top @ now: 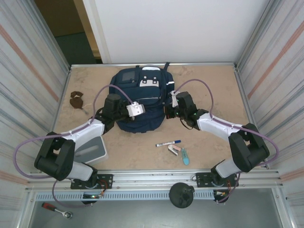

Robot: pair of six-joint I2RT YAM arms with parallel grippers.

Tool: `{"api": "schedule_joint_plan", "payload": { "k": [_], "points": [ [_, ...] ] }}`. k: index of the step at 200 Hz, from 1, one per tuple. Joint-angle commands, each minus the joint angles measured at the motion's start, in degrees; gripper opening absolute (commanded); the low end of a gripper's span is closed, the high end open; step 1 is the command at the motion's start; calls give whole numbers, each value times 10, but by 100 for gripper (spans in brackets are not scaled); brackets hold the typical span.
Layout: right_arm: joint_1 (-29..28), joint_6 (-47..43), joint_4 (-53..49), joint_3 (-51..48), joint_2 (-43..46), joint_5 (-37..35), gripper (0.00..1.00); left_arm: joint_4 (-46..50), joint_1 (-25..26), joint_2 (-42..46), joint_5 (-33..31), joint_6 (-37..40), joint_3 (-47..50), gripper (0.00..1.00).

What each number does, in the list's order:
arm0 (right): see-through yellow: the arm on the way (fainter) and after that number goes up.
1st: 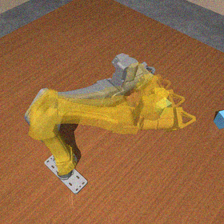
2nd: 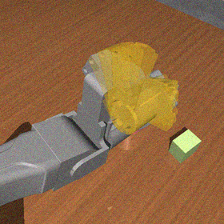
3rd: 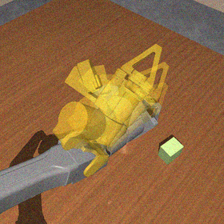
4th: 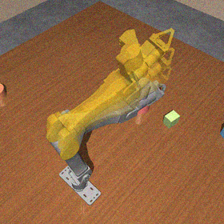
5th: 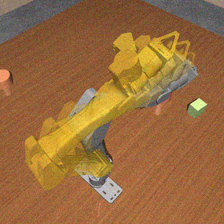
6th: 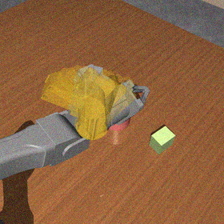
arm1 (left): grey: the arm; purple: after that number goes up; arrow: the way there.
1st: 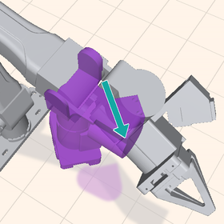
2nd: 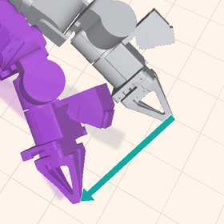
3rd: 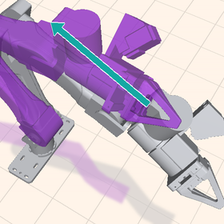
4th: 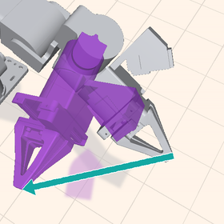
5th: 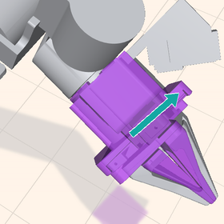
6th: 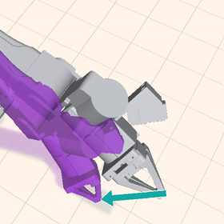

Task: Pack the student bag

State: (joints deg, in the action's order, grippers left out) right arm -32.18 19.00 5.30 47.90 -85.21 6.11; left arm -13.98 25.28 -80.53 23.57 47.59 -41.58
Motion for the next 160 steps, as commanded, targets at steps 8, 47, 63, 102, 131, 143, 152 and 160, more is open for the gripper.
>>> {"api": "schedule_joint_plan", "payload": {
  "k": [8,47,63,102,131,143,152,160],
  "points": [
    [-5,18,32,11,-3,-2,0,24,-17,18,-19,-3,-14,22],
    [-34,32,62,11,5,22,0,60,28,44,-30,2,-25,51],
    [-42,35,68,10,9,25,0,63,53,54,-45,11,-24,59],
    [-59,40,75,11,18,30,0,76,97,20,-94,36,-55,62],
    [-69,42,76,8,28,32,0,90,103,-18,-117,43,-86,54],
    [-72,43,76,5,31,33,0,88,103,-29,-125,48,-90,49],
    [-71,42,76,3,33,32,0,89,103,-35,-135,52,-91,45],
    [-71,42,77,0,34,31,0,90,103,-39,-142,55,-91,41]
  ]
}}
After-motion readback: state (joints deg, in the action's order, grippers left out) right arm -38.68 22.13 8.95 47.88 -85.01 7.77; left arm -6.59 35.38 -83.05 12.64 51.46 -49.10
